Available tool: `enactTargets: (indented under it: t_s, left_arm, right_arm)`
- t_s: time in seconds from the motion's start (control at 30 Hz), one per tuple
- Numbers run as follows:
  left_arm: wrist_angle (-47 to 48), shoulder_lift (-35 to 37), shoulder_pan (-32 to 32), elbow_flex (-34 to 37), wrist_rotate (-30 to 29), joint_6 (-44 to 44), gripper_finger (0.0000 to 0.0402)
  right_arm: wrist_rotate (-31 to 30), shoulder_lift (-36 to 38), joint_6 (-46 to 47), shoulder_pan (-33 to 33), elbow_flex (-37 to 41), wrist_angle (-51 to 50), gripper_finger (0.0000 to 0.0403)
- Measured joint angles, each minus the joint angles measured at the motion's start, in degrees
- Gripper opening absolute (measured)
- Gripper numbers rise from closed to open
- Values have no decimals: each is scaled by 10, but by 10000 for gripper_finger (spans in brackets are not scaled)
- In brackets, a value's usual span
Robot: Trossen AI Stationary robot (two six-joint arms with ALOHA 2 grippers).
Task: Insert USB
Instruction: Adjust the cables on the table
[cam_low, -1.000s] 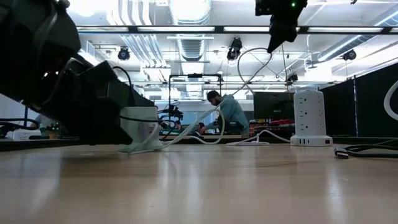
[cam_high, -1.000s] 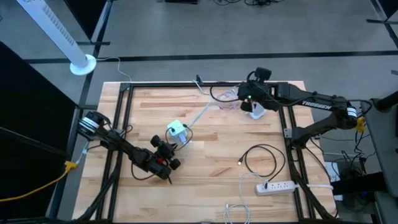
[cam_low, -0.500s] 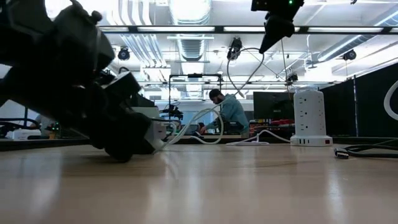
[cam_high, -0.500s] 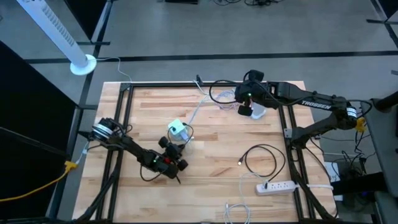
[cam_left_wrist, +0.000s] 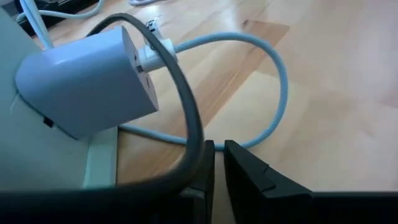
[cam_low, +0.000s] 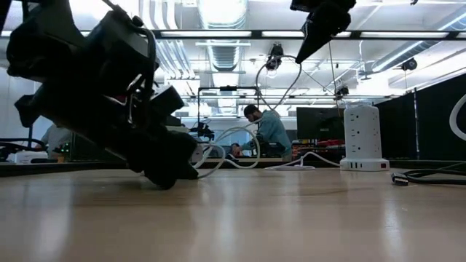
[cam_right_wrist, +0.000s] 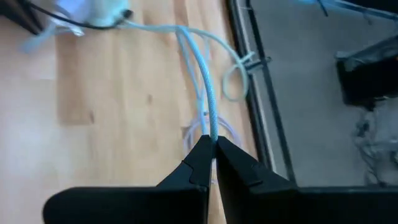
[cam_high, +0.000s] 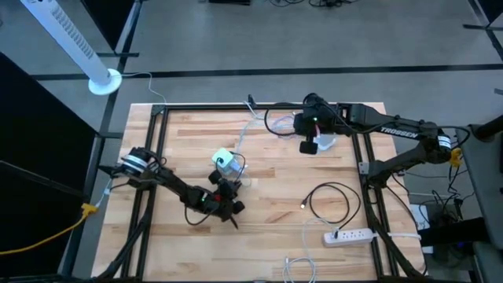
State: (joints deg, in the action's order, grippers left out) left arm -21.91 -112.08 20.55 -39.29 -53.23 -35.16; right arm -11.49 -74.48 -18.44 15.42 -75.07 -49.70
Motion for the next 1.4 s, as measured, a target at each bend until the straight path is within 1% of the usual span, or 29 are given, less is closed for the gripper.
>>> enactTargets:
  t_s: [0.07, 0.17, 0.23, 0.27, 0.43, 0.5, 0.57, 0.67, 0.73, 0.8, 0.93, 1.0, 1.13, 1.27, 1.4]
  left_arm:
    - [-3, -3, -5, 0, 0, 1, 25]
    - [-5, -3, -6, 1, -1, 9, 25]
    - [-4, -3, -7, 2, -5, 10, 25]
    - [-3, -3, -7, 2, -7, 10, 25]
    - [2, 0, -7, 3, -14, 12, 25]
    - [4, 2, -8, 3, -20, 16, 25]
    - [5, 3, -8, 4, -35, 19, 25]
    - [10, 3, -8, 4, -58, 20, 25]
    - [15, 4, -10, 4, -63, 20, 25]
    - [20, 4, -11, 4, -65, 16, 25]
    - [22, 4, -16, 4, -65, 16, 25]
    - [22, 4, -17, 4, -65, 16, 25]
    - [28, 5, -18, 4, -68, 16, 25]
    - [31, 5, -18, 4, -69, 16, 25]
    - [36, 5, -18, 4, -70, 14, 25]
  right_arm:
    - [48, 0, 3, 0, 13, 14, 2]
    - [139, 0, 8, 0, 47, 62, 7]
    - [185, 0, 16, 0, 76, 101, 21]
    - [198, 0, 24, -1, 91, 118, 33]
    - [205, 0, 73, 0, 160, 182, 115]
    - [208, 0, 109, -4, 191, 231, 149]
    - [233, 0, 138, -13, 230, 301, 177]
    - [268, -14, 191, -36, 290, 448, 203]
    - [268, -40, 224, -49, 320, 525, 210]
    - [263, -82, 248, -60, 335, 588, 211]
    - [265, -189, 284, -88, 333, 700, 202]
    - [263, -245, 289, -100, 318, 736, 197]
    - [225, -331, 291, -113, 274, 737, 192]
    - [220, -382, 316, -120, 231, 740, 195]
    - [207, -422, 302, -134, 184, 742, 201]
